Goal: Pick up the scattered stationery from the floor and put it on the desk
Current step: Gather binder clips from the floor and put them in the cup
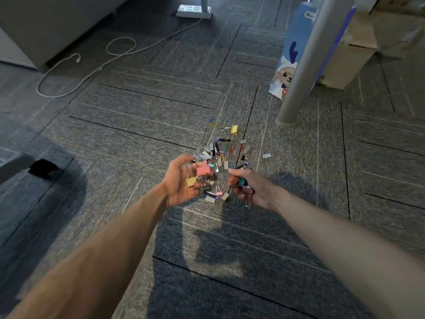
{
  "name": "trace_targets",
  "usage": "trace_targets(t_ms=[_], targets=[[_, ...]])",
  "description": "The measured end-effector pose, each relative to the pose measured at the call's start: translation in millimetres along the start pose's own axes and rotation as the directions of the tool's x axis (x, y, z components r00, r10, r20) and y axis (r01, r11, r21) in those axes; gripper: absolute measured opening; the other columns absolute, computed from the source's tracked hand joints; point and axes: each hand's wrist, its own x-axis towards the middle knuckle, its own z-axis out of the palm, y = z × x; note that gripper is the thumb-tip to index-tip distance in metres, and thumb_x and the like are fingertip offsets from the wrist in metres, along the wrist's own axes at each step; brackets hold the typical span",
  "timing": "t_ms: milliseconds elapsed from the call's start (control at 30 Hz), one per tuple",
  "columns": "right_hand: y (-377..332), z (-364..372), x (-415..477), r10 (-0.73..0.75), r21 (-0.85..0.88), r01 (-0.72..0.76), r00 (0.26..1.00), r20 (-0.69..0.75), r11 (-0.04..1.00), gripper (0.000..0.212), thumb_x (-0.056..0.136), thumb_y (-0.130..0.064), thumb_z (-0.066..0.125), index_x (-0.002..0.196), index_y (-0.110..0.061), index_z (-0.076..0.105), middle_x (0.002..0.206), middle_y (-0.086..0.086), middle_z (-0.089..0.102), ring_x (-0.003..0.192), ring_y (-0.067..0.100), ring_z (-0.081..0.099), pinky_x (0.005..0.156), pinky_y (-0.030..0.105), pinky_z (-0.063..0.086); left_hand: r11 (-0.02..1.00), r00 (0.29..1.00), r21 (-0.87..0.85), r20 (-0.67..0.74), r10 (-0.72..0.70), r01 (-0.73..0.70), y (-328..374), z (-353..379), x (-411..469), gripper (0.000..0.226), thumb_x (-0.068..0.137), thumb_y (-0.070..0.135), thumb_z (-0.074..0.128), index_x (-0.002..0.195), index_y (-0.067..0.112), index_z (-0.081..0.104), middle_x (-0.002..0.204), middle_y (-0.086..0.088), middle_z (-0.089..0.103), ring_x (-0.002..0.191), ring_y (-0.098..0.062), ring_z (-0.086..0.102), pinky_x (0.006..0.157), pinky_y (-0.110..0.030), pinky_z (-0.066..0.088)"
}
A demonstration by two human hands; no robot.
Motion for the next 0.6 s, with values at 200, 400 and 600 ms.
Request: trace_targets(t_ms=[200, 400, 600], targets=[[7, -3, 11, -0.021, 0.011, 0.023, 0.988, -0.151, 1.000, 0.023, 0.091, -0.032, 0.062, 0.077, -0.015, 0.056, 0.071, 0.001, 0.055, 0.054, 0.010, 0.050, 0.045, 0.021, 0.040, 0.991, 0.999, -0.132, -0.041, -0.024, 0.018, -6, 3, 7, 0.034, 0.086, 0.028, 0.066, 0.106, 0.003, 0.055, 0.077, -0.012, 0.063, 0.061, -0.019, 0.064, 0.048, -0.024, 0.057], [21, 8, 20, -0.289, -0.841, -0.017, 0.935, -0.204, 0.541, 0.044, 0.087, -0.053, 0.062, 0.084, -0.009, 0.063, 0.076, -0.002, 0.061, 0.063, 0.012, 0.055, 0.061, 0.021, 0.042, 0.977, 0.995, -0.214, -0.094, -0.045, 0.024, -10, -1, 17, 0.035, 0.082, 0.008, 0.065, 0.113, 0.006, 0.050, 0.074, -0.010, 0.058, 0.051, -0.014, 0.060, 0.044, -0.020, 0.054], [17, 27, 28, -0.254, -0.942, -0.124, 0.945, -0.208, 0.312, 0.041, 0.083, -0.058, 0.065, 0.086, -0.017, 0.058, 0.076, -0.001, 0.060, 0.062, 0.016, 0.056, 0.065, 0.029, 0.054, 0.995, 0.992, 0.035, -0.098, -0.085, 0.089, -10, -14, 25, 0.019, 0.091, 0.027, 0.058, 0.099, 0.010, 0.056, 0.068, 0.002, 0.049, 0.047, -0.005, 0.039, 0.033, -0.013, 0.034]])
